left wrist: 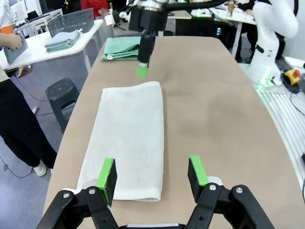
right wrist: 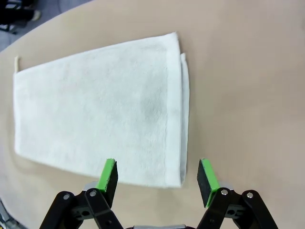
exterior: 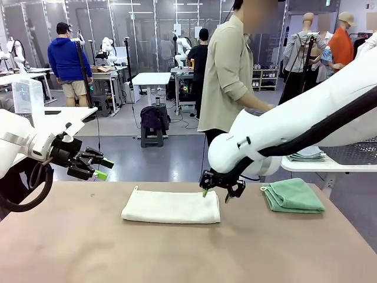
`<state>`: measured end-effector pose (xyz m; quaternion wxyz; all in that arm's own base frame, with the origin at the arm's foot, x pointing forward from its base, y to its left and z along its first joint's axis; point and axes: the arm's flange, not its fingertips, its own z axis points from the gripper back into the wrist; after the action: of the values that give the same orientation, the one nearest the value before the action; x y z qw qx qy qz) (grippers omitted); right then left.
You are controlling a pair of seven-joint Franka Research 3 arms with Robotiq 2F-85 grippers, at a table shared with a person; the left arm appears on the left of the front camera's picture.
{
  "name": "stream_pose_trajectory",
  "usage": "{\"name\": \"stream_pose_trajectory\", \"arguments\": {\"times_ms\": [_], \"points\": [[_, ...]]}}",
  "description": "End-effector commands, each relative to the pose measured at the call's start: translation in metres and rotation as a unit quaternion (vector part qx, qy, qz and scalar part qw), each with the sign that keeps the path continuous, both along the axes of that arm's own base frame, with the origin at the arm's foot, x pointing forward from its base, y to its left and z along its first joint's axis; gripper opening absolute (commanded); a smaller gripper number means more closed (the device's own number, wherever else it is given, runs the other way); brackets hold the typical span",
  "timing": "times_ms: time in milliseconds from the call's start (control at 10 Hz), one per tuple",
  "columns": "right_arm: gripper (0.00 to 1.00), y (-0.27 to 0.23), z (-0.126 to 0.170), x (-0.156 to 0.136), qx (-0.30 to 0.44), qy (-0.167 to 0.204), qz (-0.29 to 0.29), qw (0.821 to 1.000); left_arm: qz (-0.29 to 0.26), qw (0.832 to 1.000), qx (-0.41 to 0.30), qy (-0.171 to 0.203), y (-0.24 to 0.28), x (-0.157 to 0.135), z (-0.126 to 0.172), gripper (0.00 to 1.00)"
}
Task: Fold the towels and place them in the basket.
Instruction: When a person lays out a Towel with hook on the table, fold it in half twice.
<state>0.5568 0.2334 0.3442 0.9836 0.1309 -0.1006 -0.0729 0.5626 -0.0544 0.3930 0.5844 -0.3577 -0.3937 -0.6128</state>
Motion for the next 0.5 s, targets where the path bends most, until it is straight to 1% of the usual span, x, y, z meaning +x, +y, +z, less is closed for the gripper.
{"name": "stream_pose_trajectory", "arguments": {"times_ms": [0,100,200,300,400], "points": [[0.85,0.020,-0.001,0.018,-0.023,0.016,-0.026,0.999,0.001,1.000,0.001,-0.001,0.001,-0.003,0.001,0.76],[0.85,0.021,-0.005,0.020,-0.029,0.016,-0.023,0.999,0.001,1.000,0.001,-0.001,0.001,-0.003,0.001,0.76],[0.85,0.022,-0.009,0.025,-0.037,0.008,0.002,0.999,0.001,1.000,0.001,-0.001,0.001,-0.003,0.001,0.76],[0.85,0.021,-0.016,0.032,-0.047,0.012,0.013,0.999,0.001,1.000,0.001,-0.001,0.001,-0.003,0.001,0.76],[0.85,0.022,-0.020,0.037,-0.054,0.017,0.007,0.998,0.001,1.000,0.001,-0.001,0.001,-0.003,0.001,0.76]]}}
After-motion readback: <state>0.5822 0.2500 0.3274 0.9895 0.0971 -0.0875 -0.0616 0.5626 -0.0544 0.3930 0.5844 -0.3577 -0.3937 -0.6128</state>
